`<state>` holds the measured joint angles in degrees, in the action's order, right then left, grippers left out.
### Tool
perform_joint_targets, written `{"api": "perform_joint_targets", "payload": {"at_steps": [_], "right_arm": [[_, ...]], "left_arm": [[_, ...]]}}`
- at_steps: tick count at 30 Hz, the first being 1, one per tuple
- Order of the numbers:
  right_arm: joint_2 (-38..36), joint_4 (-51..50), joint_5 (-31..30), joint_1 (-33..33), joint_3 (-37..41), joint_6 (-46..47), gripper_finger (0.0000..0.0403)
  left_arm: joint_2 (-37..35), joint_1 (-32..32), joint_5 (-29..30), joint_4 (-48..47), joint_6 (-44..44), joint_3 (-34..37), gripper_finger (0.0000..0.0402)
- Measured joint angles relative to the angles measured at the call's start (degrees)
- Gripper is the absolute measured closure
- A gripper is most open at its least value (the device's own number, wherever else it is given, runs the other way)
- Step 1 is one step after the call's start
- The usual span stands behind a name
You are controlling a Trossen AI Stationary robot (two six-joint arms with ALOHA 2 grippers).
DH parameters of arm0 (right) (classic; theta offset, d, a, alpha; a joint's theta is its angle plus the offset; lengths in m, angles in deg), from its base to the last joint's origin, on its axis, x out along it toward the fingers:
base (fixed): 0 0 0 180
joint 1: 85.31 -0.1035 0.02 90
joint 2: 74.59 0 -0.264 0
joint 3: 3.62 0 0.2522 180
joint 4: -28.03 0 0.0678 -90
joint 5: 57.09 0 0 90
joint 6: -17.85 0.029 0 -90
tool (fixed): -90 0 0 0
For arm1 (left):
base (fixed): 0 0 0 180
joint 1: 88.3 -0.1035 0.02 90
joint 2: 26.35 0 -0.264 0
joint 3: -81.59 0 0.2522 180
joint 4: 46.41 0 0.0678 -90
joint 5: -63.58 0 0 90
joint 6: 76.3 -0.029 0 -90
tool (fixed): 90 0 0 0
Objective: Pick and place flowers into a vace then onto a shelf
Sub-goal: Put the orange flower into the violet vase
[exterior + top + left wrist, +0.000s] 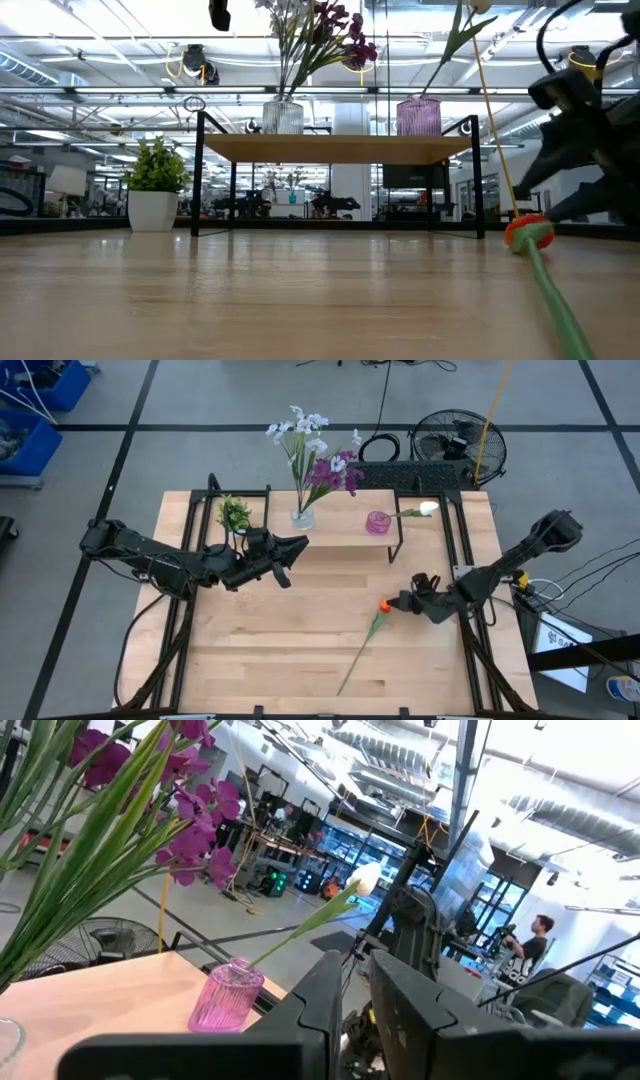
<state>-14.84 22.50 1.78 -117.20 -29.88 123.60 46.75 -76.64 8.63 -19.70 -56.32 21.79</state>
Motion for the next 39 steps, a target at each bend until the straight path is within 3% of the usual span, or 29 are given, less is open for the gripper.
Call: {"api": "perform_joint_targets", "payload": {"at_steps": [11, 23, 27, 34, 39], "right_arm": [[0.00, -0.21, 11.98, 7.12, 0.36, -3.46, 0.0240], [-0.02, -5.85, 13.47, 8.31, 0.27, -1.51, 0.0275], [0.00, -5.66, 13.40, 9.11, 0.29, -4.07, 0.0306], [0.04, 0.30, 13.11, 9.82, 0.40, -10.40, 0.0395], [0.02, 5.66, 13.10, 9.80, 0.40, -13.76, 0.0400]], "left_arm": [[0.00, -0.01, 0.04, -0.02, -0.76, 0.00, 0.0339], [0.00, -0.55, 0.06, -0.07, -3.13, 0.00, 0.0339], [0.00, -1.36, 0.02, -0.07, -3.28, 0.00, 0.0339], [0.00, -2.01, -0.66, -0.22, -2.57, 0.00, 0.0339], [-0.02, -2.01, -9.48, -1.80, 3.77, 0.00, 0.0339]]}}
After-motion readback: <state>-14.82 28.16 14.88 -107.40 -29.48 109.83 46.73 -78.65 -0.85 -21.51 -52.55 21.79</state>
